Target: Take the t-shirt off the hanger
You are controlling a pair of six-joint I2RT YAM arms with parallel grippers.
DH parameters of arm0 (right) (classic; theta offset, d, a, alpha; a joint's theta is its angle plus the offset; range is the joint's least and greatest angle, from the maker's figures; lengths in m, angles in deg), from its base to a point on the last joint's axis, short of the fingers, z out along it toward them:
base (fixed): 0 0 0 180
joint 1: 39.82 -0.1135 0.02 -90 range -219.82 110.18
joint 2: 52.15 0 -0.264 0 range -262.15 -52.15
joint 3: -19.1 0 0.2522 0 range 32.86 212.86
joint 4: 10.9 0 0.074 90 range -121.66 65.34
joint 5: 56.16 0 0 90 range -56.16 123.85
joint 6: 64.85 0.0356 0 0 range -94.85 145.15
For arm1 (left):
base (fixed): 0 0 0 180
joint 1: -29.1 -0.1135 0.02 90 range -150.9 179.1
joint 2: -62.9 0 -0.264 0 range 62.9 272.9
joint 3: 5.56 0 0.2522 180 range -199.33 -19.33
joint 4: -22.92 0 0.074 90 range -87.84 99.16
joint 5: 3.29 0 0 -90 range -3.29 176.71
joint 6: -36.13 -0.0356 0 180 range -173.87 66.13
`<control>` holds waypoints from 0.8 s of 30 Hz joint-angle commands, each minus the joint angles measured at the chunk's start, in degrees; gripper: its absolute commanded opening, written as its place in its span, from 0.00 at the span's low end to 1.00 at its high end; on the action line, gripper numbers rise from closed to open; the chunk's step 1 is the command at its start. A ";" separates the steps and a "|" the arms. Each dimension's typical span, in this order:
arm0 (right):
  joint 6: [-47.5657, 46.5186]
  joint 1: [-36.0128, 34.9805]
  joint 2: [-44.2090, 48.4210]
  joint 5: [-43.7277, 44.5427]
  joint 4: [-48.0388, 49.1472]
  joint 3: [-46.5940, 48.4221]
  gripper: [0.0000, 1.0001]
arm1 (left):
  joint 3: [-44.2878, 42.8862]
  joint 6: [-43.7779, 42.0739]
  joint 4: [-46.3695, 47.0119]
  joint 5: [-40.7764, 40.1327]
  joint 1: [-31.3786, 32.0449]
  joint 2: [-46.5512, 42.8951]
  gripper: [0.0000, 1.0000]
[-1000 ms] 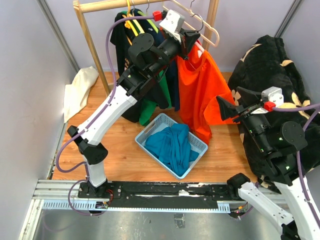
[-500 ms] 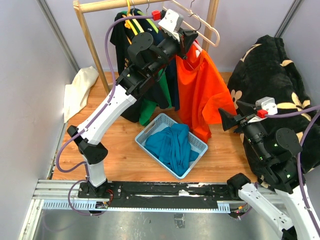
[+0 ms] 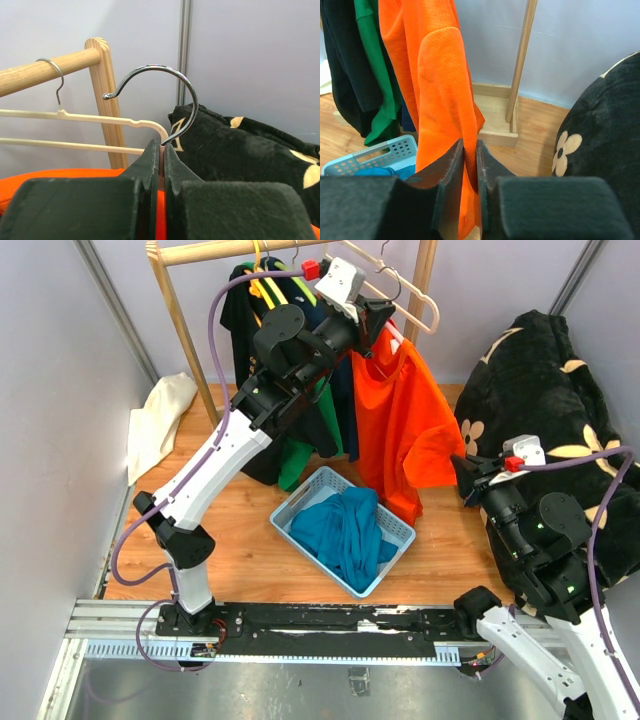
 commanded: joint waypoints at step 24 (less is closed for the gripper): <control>12.40 -0.57 5.52 8.90 -3.91 -7.99 0.36 | -3.07 0.61 3.53 -1.70 -0.83 -2.71 0.00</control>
